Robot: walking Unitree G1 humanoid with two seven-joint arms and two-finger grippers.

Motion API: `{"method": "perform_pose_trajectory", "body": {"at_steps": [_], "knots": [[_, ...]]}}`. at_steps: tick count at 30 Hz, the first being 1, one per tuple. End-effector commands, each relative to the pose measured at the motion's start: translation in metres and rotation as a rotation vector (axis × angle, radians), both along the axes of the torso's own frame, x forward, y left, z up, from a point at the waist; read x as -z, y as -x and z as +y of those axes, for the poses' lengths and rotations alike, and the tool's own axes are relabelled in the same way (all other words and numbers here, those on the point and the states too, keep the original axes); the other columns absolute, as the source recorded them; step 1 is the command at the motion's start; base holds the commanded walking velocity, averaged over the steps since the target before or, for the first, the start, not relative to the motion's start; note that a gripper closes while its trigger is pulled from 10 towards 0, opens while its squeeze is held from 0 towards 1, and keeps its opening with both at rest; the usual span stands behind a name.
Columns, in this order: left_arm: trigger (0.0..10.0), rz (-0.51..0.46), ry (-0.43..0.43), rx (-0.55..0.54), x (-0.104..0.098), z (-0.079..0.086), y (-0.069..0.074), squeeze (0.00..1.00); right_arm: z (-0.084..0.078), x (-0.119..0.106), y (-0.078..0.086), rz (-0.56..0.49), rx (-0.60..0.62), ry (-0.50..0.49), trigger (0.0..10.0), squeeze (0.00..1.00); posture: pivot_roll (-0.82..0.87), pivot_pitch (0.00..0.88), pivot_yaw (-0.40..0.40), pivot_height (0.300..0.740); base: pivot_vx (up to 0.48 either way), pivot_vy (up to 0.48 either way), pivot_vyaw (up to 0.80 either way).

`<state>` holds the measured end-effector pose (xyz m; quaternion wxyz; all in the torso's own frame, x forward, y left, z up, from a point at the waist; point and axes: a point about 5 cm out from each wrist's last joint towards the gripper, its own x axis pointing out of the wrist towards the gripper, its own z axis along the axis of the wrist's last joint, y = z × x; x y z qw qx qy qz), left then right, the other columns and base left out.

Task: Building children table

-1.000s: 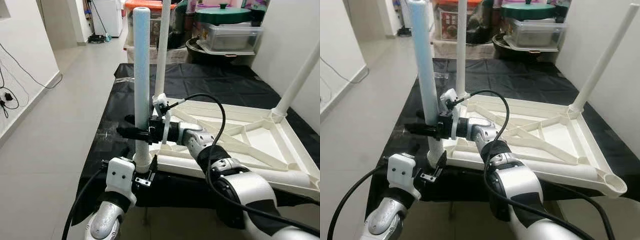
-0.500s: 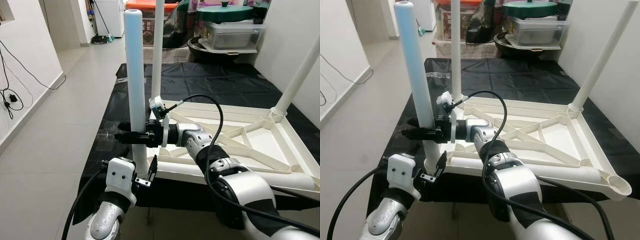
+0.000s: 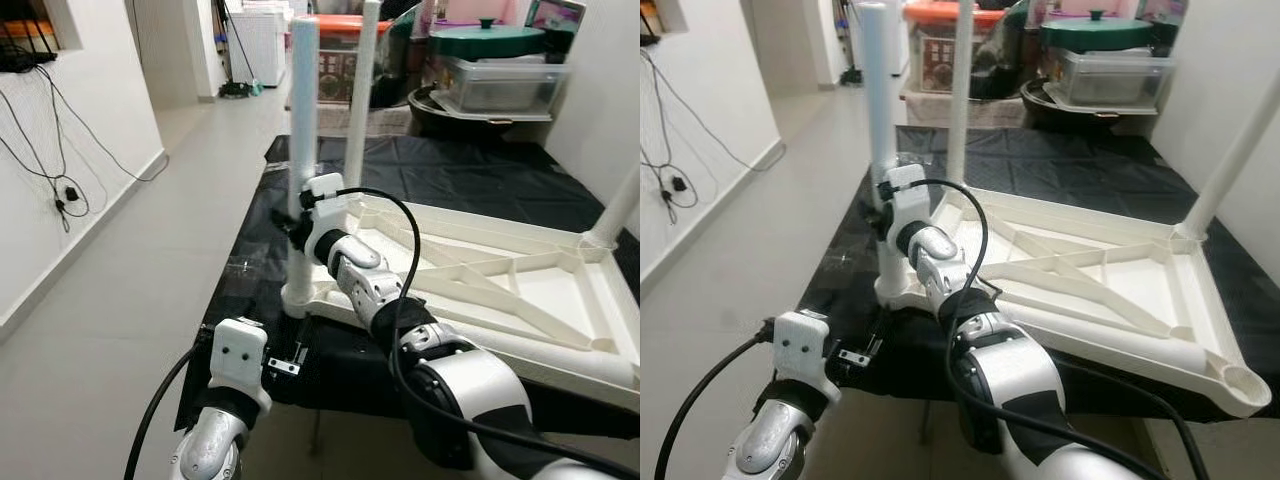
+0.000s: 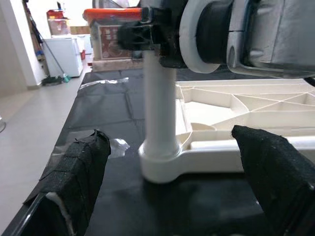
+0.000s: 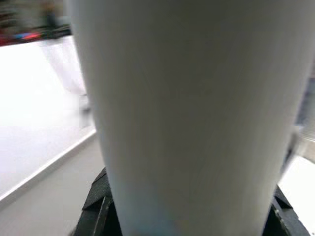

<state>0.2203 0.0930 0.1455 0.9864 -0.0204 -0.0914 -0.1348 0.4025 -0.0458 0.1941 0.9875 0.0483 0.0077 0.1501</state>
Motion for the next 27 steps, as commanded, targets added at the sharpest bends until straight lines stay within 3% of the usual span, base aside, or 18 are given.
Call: {"method": "perform_pose_trajectory", "body": {"at_steps": [1,6,7,10,11,14,15,17,19,20,21,22,25,26,27], "knots": [[10.0,0.007,-0.008,0.009,0.003,-0.001,0.001,0.00,-0.035,0.029,0.001,0.140,0.281,-0.098,0.0,0.00,-0.06,0.000,-0.010,0.740,0.000,0.000,0.00],[10.0,0.007,-0.008,0.009,0.003,-0.001,0.001,0.00,-0.027,0.031,0.005,0.134,0.383,-0.105,0.0,0.00,-0.06,0.000,-0.010,0.740,0.000,0.000,0.00],[10.0,0.006,-0.009,0.008,0.003,-0.001,0.001,0.00,-0.017,0.030,0.008,0.130,0.392,-0.107,0.0,0.00,-0.06,0.000,-0.010,0.740,0.000,0.000,0.00],[10.0,0.006,-0.011,0.009,0.003,-0.001,0.001,0.00,-0.003,0.026,0.010,0.106,0.316,-0.139,0.0,0.00,-0.06,0.000,-0.016,0.740,0.000,0.000,0.00],[10.0,0.006,-0.012,0.008,0.003,-0.001,0.000,0.00,0.001,0.024,0.010,0.094,0.268,-0.154,10.0,0.00,-0.06,0.000,-0.016,0.740,0.000,0.000,0.00],[10.0,0.006,-0.012,0.007,0.003,0.000,0.000,0.00,0.005,0.021,0.010,0.082,0.223,-0.167,10.0,0.00,-0.06,0.000,-0.016,0.740,0.000,0.000,0.00],[10.0,0.005,-0.012,0.006,0.002,0.000,0.000,0.00,0.009,0.015,0.010,0.040,0.150,-0.166,10.0,1.00,-0.04,0.000,-0.021,0.740,0.000,0.000,0.00],[10.0,0.008,-0.011,0.010,0.003,-0.001,0.000,0.00,0.014,0.004,0.009,-0.035,0.038,-0.161,10.0,1.00,-0.03,0.000,-0.016,0.740,0.000,0.000,0.00],[10.0,0.011,-0.010,0.015,0.004,-0.002,0.001,0.00,0.013,0.001,0.009,-0.058,0.015,-0.165,10.0,1.00,-0.03,0.000,-0.016,0.740,0.000,0.000,0.00],[10.0,0.010,-0.010,0.014,0.003,-0.001,0.000,0.00,0.016,-0.003,0.009,-0.073,-0.089,-0.178,10.0,0.00,0.00,0.000,-0.025,0.740,0.000,0.000,0.00],[10.0,0.009,-0.010,0.012,0.003,-0.001,0.000,0.00,0.019,-0.006,0.010,-0.082,-0.162,-0.188,10.0,0.00,0.00,0.000,-0.025,0.740,0.000,0.000,0.00],[10.0,0.009,-0.010,0.012,0.003,-0.001,0.000,0.00,0.019,-0.006,0.010,-0.082,-0.162,-0.188,10.0,0.00,0.00,0.000,-0.025,0.740,0.000,0.000,0.00],[10.0,0.007,-0.013,0.008,0.002,0.001,-0.001,0.00,0.023,-0.010,0.013,-0.098,-0.408,-0.153,10.0,0.00,0.00,0.000,-0.025,0.740,0.000,0.000,0.00],[10.0,0.007,-0.013,0.008,0.002,0.001,-0.001,0.00,0.023,-0.010,0.013,-0.098,-0.408,-0.153,10.0,0.00,0.00,0.000,-0.025,0.740,0.000,0.000,0.00],[10.0,0.007,-0.014,0.008,0.002,0.001,-0.002,0.00,0.022,-0.011,0.015,-0.088,-0.518,-0.148,10.0,0.00,-0.01,0.000,-0.032,0.740,0.000,0.000,0.00]]}}
